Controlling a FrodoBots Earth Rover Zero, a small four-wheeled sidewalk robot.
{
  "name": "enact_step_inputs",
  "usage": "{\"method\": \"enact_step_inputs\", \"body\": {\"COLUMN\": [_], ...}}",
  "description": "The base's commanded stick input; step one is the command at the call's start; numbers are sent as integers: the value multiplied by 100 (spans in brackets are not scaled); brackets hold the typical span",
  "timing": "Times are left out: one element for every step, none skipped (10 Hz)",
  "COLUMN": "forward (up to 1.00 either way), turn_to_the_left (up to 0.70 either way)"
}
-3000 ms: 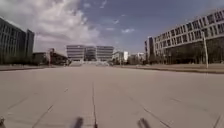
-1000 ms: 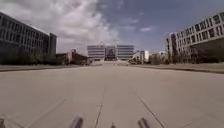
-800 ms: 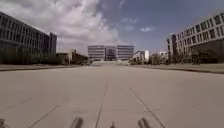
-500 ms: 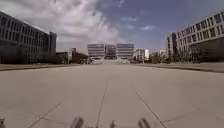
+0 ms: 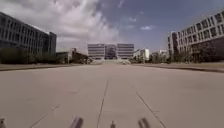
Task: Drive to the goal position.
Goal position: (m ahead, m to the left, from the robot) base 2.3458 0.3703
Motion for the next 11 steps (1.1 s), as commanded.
{"method": "enact_step_inputs", "body": {"forward": [99, 100, 99, 100, 100, 100, 99, 99, 99, 99, 99], "turn_to_the_left": [-1, -1, -1, -1, -1, -1, -1, -1, -1, -1, -1]}}
